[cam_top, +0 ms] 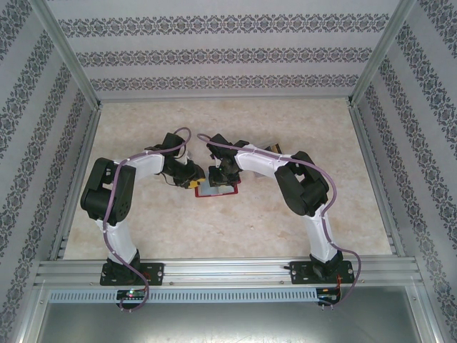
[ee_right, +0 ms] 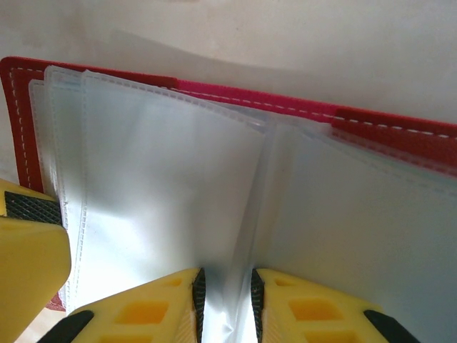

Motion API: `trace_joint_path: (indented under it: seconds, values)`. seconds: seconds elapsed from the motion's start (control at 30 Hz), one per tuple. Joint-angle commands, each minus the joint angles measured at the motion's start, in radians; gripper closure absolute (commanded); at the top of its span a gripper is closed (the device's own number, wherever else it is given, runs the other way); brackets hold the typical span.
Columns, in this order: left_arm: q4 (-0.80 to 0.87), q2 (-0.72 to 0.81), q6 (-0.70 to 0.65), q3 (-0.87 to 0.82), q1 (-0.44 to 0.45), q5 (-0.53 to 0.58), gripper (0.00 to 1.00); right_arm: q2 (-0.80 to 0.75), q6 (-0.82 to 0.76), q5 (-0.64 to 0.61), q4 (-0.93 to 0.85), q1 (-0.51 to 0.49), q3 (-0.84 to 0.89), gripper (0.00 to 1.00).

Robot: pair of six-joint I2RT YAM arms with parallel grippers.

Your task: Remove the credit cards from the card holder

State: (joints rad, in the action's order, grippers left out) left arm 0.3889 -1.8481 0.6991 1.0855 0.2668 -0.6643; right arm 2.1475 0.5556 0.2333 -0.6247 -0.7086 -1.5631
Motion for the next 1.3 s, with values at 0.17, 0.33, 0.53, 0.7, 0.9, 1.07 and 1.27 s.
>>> trace_joint_path:
  seconds: [0.17, 0.33, 0.53, 0.7, 0.9, 1.07, 1.27]
  values:
    - [0.090, -0.021, -0.055, 0.021, 0.044, 0.080, 0.67, 0.038, 0.018, -0.046, -0.012, 0.013, 0.047, 0.72]
    - [0.090, -0.030, -0.058, 0.025, 0.054, 0.078, 0.66, 0.038, 0.018, -0.036, -0.007, 0.014, 0.052, 0.72]
    - [0.059, -0.040, -0.056, 0.039, 0.063, 0.021, 0.66, 0.028, 0.035, 0.012, 0.035, 0.031, 0.085, 0.72]
    - [0.048, -0.004, -0.086, 0.051, 0.074, 0.006, 0.68, 0.017, 0.042, 0.031, 0.056, 0.040, 0.104, 0.72]
    - [0.049, 0.019, -0.100, 0.053, 0.078, 0.007, 0.71, 0.014, 0.045, 0.036, 0.065, 0.041, 0.110, 0.72]
    - [0.082, 0.041, -0.113, 0.057, 0.079, 0.065, 0.76, 0.008, 0.047, 0.040, 0.069, 0.045, 0.115, 0.72]
    - [0.085, 0.051, -0.113, 0.052, 0.078, 0.089, 0.89, -0.046, 0.062, 0.061, 0.094, 0.056, 0.131, 0.72]
